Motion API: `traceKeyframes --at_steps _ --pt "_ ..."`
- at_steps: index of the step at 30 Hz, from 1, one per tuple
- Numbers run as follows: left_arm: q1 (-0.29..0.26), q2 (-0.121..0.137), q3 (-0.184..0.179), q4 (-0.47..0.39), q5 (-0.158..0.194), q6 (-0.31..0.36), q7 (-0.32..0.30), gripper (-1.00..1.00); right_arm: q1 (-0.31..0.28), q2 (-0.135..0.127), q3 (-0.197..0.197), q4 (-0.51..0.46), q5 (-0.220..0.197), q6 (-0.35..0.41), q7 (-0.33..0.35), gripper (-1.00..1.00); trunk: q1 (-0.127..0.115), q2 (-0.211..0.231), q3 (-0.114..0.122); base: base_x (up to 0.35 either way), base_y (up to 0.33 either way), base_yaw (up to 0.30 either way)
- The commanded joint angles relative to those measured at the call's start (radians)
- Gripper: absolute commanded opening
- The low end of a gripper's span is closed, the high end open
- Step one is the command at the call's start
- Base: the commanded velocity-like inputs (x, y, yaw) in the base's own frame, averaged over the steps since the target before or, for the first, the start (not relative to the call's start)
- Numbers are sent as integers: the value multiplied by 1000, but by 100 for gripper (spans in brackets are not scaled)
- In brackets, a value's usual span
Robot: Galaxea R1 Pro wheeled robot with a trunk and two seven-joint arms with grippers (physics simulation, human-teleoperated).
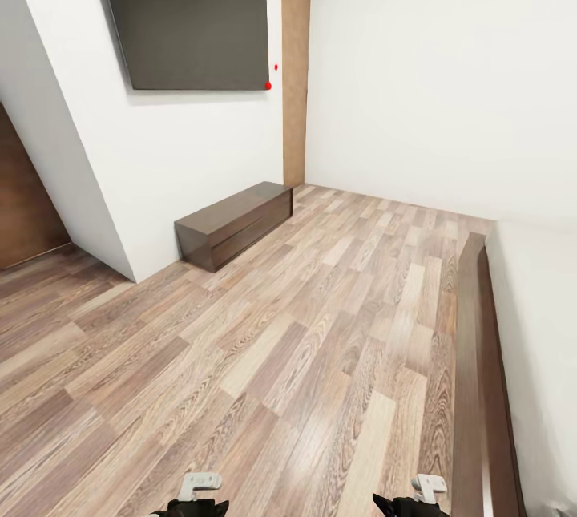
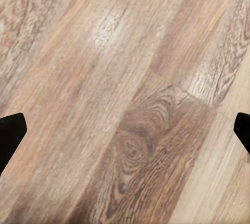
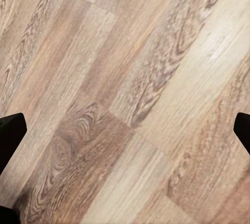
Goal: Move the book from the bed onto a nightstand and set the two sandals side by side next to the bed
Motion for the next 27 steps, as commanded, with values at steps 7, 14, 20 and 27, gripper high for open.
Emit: traceKeyframes --at_steps 7,14,20,27 --pt "-1 0 -1 1 6 -2 -4 100 -1 0 -1 2 -7 -1 4 100 0 0 -1 38 0 0" --pt "-1 0 -1 1 6 -2 -4 100 -1 0 -1 2 -7 -1 4 100 0 0 -1 290 0 0" --pt "-1 0 -1 1 6 -2 -4 100 -1 0 -1 2 -5 -1 5 100 0 0 -1 329 0 0" --pt "-1 0 -1 1 8 -2 -4 100 -1 0 -1 2 -4 -1 4 100 0 0 -1 331 0 0"
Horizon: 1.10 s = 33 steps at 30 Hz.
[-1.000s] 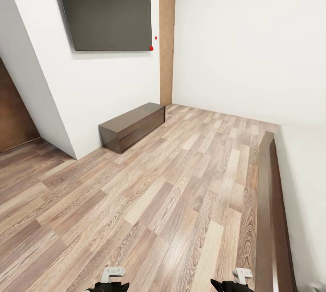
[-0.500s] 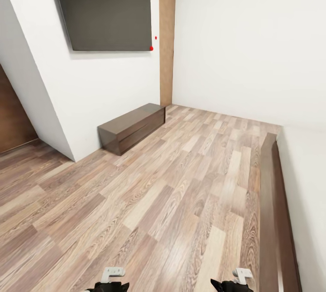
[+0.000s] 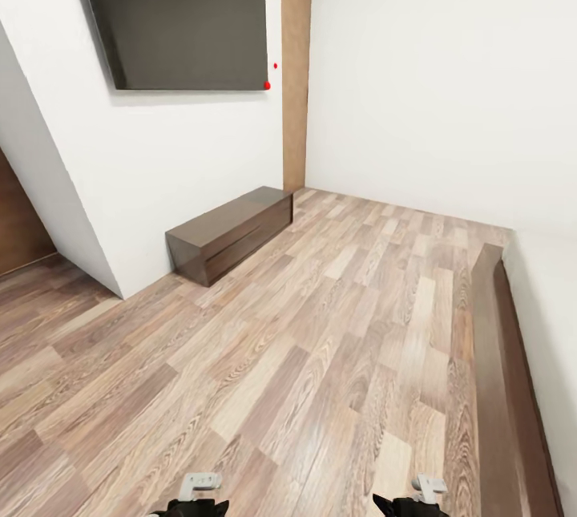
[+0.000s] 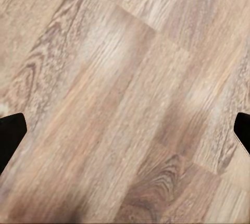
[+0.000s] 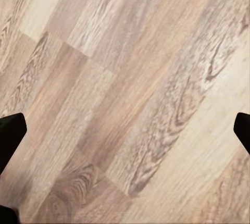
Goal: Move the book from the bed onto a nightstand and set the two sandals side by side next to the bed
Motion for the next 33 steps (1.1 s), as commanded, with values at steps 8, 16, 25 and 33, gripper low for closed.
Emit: traceKeyframes --at_steps 8,16,25,33 --pt "-1 0 -1 1 7 -2 -4 100 -1 0 -1 1 -6 -1 5 100 0 0 -1 331 0 -17" --pt "-1 0 -1 1 7 -2 -4 100 -1 3 -1 1 -6 -1 7 100 0 0 -1 331 0 -112" --pt "-1 0 -1 1 7 -2 -4 100 -1 3 -1 1 -6 -1 7 100 0 0 -1 330 0 -189" --pt "-1 0 -1 1 7 -2 -4 100 -1 3 -1 1 -6 -1 5 100 0 0 -1 316 0 -196"
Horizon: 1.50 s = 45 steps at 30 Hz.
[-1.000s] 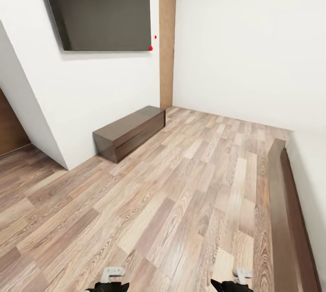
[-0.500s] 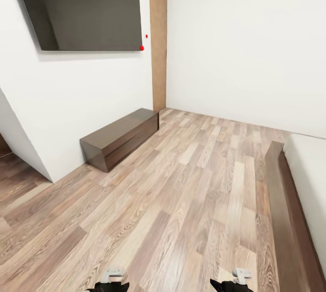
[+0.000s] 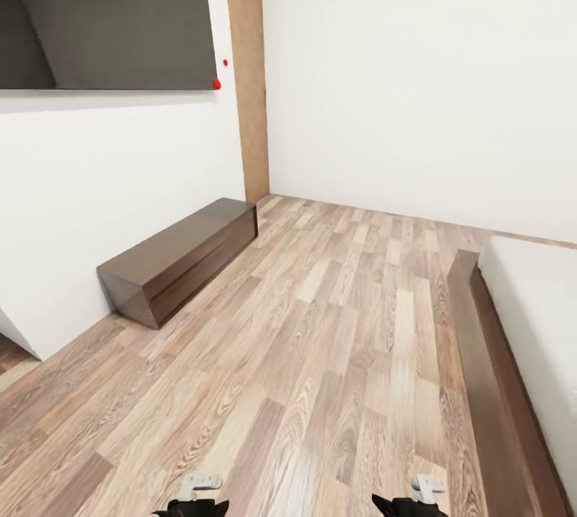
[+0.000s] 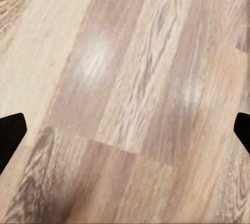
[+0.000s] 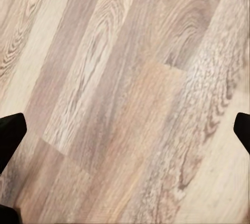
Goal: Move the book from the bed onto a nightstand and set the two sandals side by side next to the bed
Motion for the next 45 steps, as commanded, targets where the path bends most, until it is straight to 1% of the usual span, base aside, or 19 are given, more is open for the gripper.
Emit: traceKeyframes --at_steps 1,10,36,45 --pt "-1 0 -1 1 7 -2 -4 100 -1 0 -1 2 -6 -1 5 100 0 0 -1 302 0 -197" --pt "-1 0 -1 1 7 -2 -4 100 -1 0 -1 2 -6 -1 5 100 0 0 -1 281 0 -198" --pt "-1 0 -1 1 5 -4 -4 100 -1 1 -1 2 -5 -1 3 100 0 0 5 12 0 -200" --pt "-1 0 -1 1 5 -4 -4 100 -1 2 -1 2 -5 -1 4 100 0 0 8 276 0 -200"
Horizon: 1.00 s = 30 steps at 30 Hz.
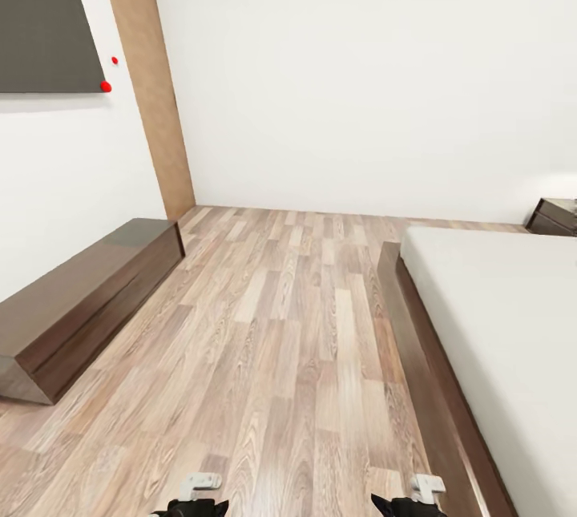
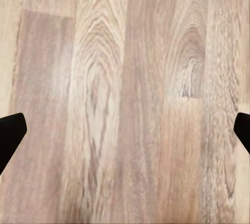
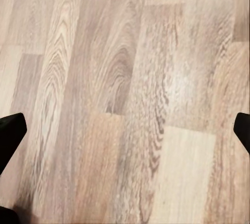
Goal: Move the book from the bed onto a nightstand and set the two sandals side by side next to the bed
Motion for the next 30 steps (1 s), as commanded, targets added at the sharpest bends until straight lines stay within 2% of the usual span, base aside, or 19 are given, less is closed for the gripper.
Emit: traceKeyframes --at_steps 1,6,23,30 --pt "-1 0 -1 1 7 -3 -4 100 -1 0 -1 2 -6 -1 5 100 0 0 -1 323 0 -200" --pt "-1 0 -1 1 6 -3 -4 100 -1 1 -1 2 -6 -1 4 100 0 0 1 130 0 -200" --pt "-1 0 -1 1 6 -3 -4 100 -1 1 -1 2 -6 -1 4 100 0 0 7 4 0 -199" --pt "-1 0 -1 1 6 -3 -4 100 -1 2 -1 2 -6 -1 5 100 0 0 8 1 0 -66"
